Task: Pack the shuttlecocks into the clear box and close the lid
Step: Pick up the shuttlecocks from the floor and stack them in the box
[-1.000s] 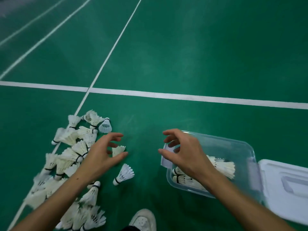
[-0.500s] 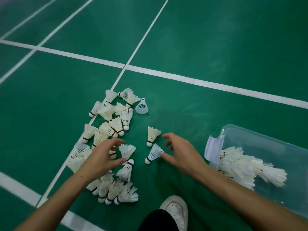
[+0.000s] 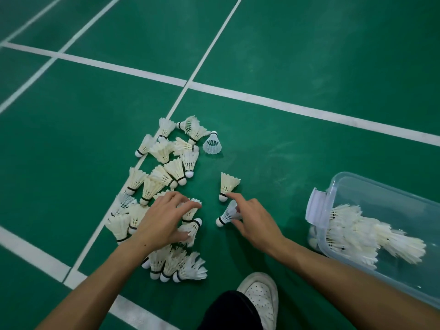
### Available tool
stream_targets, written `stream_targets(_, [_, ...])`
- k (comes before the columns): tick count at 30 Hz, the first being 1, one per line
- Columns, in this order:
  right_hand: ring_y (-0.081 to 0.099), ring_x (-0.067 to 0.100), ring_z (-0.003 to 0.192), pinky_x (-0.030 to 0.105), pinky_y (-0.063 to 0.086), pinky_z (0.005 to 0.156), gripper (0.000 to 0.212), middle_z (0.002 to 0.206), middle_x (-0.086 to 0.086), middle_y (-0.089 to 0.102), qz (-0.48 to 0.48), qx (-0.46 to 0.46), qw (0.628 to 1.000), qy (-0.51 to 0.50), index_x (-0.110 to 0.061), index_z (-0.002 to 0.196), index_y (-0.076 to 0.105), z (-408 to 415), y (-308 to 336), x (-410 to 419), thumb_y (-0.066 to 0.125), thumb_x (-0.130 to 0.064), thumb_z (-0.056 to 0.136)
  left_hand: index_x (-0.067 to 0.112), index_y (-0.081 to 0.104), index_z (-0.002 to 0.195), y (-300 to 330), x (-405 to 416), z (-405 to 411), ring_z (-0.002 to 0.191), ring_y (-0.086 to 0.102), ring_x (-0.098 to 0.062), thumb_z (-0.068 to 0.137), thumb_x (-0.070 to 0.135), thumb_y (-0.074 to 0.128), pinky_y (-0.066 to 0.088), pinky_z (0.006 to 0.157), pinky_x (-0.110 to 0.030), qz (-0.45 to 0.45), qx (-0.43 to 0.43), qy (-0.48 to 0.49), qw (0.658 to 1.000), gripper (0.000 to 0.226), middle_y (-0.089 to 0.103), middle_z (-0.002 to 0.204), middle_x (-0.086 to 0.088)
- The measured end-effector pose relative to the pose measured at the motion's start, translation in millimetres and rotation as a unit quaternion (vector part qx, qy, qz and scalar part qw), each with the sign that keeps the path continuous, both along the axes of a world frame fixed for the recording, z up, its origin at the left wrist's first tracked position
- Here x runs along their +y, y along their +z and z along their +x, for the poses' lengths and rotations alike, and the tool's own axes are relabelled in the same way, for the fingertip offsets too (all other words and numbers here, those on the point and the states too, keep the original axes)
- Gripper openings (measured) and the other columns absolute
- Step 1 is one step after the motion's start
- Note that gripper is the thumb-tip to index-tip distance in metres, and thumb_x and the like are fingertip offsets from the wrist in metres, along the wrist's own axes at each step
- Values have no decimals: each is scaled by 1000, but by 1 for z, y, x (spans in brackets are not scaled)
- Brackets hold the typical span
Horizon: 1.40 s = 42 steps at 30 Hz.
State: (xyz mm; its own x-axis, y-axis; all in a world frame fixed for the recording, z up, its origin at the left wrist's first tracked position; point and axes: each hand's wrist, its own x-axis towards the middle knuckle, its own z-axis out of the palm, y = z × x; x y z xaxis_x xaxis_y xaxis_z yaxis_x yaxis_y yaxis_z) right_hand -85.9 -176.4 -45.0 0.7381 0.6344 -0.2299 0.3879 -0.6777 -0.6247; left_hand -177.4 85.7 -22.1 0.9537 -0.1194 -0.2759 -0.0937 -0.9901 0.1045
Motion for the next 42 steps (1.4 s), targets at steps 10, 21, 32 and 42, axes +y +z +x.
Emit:
stream_targets(10, [65,25,92,48,56,81,71,106,-8,68,67,-4,997,-45,-41,153,29,4,29,-14,69,-25,96,35,65,132,7,-18,14,83,71,-6,84,12,81,57,91,-36,-134,-64,87,985,55,79,97,10])
stream_targets(21, [66,13,78,27,59,73,66,88,-6,64,288,-21,939,-188,-28,152,47,14,134,-121,76,-13,94,32,62,135,105,-120,63,93,67,-11,79,-4,83,57,86,-35,-347,-112,57,930,69,70,99,6])
stream_targets(32, [69,12,85,30,60,83,70,95,-2,66,263,-29,869,-418,-38,145,52,13,130,-307,84,-15,88,20,69,128,116,-279,121,84,69,-6,74,-7,85,50,79,-17,-388,-89,-82,914,62,74,92,15])
stream_targets(42, [67,11,83,39,58,84,65,94,-11,63,85,-31,930,-357,-35,147,51,17,80,-322,74,-11,91,25,79,95,81,-317,144,80,67,0,78,-12,77,49,72,-11,-354,-68,-6,933,41,75,89,21])
